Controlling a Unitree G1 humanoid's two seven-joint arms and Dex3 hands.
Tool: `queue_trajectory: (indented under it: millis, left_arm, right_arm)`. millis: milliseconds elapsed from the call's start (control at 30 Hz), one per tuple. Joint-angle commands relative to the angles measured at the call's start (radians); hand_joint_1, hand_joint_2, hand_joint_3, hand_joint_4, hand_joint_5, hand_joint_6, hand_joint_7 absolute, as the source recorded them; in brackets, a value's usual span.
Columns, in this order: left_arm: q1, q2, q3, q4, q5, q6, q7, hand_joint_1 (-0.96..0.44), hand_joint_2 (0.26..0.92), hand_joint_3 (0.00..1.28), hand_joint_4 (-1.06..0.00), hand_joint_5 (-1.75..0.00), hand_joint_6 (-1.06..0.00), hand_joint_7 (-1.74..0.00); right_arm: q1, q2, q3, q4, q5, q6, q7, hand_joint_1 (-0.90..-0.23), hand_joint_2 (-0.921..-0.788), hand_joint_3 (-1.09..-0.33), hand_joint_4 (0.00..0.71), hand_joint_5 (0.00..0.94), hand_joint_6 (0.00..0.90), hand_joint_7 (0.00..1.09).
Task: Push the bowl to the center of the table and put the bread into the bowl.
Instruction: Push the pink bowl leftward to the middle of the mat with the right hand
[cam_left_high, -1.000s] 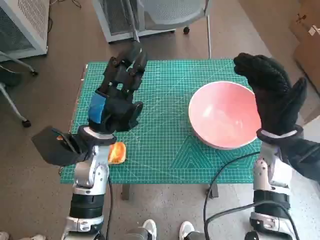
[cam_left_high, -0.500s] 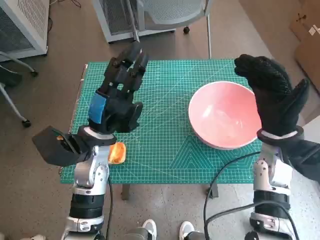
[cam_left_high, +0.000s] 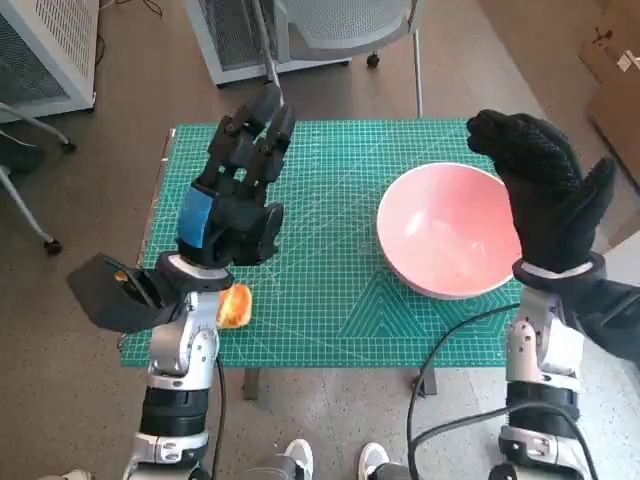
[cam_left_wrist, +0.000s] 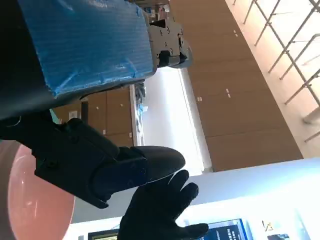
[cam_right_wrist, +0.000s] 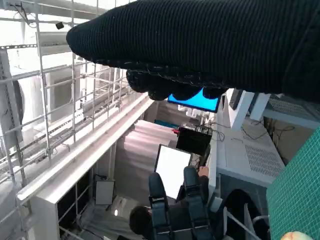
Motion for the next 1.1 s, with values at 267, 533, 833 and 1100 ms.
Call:
queue_trajectory:
  millis: [267,533,833,1100]
  left_arm:
    - [-0.027,0.010,0.010,0.023,-0.001,-0.013,-0.003,-0.52,0.634,0.78,0.00,0.00,0.00,-0.40]
    - [-0.026,0.013,0.012,0.013,0.004,-0.007,0.005,-0.52,0.635,0.78,0.00,0.00,0.00,-0.40]
    - [-0.021,0.016,0.015,0.011,0.010,-0.007,0.014,-0.52,0.636,0.78,0.00,0.00,0.00,-0.39]
    - [-0.023,0.021,0.018,0.014,0.017,-0.007,0.020,-0.49,0.633,0.78,0.00,0.00,0.00,-0.39]
  right_arm:
    - [0.003,-0.006,0.003,0.019,-0.002,0.030,0.000,-0.729,-0.921,-0.590,0.257,0.002,0.406,0.01]
    - [-0.031,-0.055,-0.049,0.121,-0.006,-0.040,0.010,-0.696,-0.921,-0.598,0.256,0.000,0.403,0.00]
    - [-0.160,-0.175,-0.143,0.527,-0.043,-0.183,-0.036,-0.620,-0.921,-0.673,0.242,0.000,0.358,0.00]
    - [-0.232,-0.220,-0.183,0.759,-0.053,-0.135,-0.102,-0.618,-0.921,-0.705,0.203,0.000,0.353,0.00]
